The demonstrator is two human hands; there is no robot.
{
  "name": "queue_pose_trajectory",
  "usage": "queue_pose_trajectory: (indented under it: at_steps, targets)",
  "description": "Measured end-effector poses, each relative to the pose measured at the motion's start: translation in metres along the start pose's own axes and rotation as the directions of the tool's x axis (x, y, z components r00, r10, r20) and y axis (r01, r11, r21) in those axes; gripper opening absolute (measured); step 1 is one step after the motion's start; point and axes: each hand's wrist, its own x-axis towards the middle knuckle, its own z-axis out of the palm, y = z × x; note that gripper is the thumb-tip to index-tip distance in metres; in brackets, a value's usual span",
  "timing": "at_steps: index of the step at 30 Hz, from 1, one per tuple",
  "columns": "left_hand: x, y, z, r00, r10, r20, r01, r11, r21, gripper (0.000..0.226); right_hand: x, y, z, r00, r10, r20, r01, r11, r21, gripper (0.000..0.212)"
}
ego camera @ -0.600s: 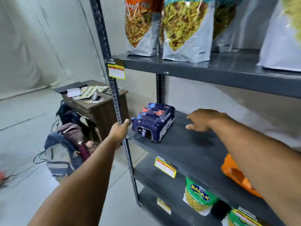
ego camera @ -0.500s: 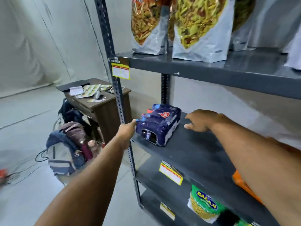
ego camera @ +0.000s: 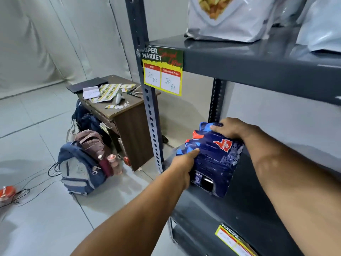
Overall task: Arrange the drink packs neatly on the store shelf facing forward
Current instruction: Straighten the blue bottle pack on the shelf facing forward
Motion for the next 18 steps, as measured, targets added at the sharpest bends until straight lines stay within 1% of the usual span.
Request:
queue_pose_trajectory:
  at_steps: [4, 7, 10, 12, 13, 14, 15, 17, 18]
  targets:
    - [0.013, -0.007, 0.003, 0.999, 0.017, 0.035, -0.018, 1.000, 0.024, 0.056, 0.012, 0.000, 0.006, 1.000, 0.003, -0.012, -0.002, 0.996, 0.090, 0.066]
    - [0.014, -0.009, 0.008, 1.000, 0.026, 0.013, -0.026, 0.999, 0.024, 0.056, 0.008, 0.010, 0.009, 0.999, -0.001, -0.049, 0.009, 0.987, 0.163, 0.060]
    - [0.010, -0.011, 0.015, 0.995, 0.091, -0.035, -0.090, 0.995, 0.037, 0.055, -0.004, 0.025, 0.010, 0.993, 0.034, -0.112, -0.006, 0.970, 0.244, 0.056]
    - [0.005, -0.014, 0.024, 0.982, 0.171, -0.074, -0.164, 0.982, 0.092, 0.063, -0.015, 0.040, 0.007, 0.986, 0.053, -0.159, 0.008, 0.933, 0.360, 0.051]
    - [0.002, -0.015, 0.028, 0.970, 0.225, -0.095, -0.210, 0.967, 0.143, 0.071, -0.021, 0.048, 0.007, 0.980, 0.071, -0.184, 0.021, 0.890, 0.456, 0.048]
    - [-0.002, -0.017, 0.034, 0.951, 0.291, -0.104, -0.264, 0.940, 0.214, 0.081, -0.031, 0.058, 0.006, 0.972, 0.109, -0.209, 0.030, 0.820, 0.571, 0.043]
    - [-0.004, -0.019, 0.038, 0.924, 0.369, -0.096, -0.326, 0.896, 0.303, 0.090, -0.041, 0.067, 0.008, 0.960, 0.161, -0.229, 0.045, 0.719, 0.694, 0.037]
    - [-0.010, -0.021, 0.042, 0.851, 0.525, 0.008, -0.477, 0.767, 0.430, 0.097, -0.066, 0.084, 0.013, 0.930, 0.262, -0.259, 0.102, 0.493, 0.864, 0.021]
    - [-0.013, -0.022, 0.044, 0.807, 0.583, 0.089, -0.557, 0.703, 0.443, 0.098, -0.080, 0.092, 0.017, 0.918, 0.297, -0.262, 0.130, 0.400, 0.907, 0.018]
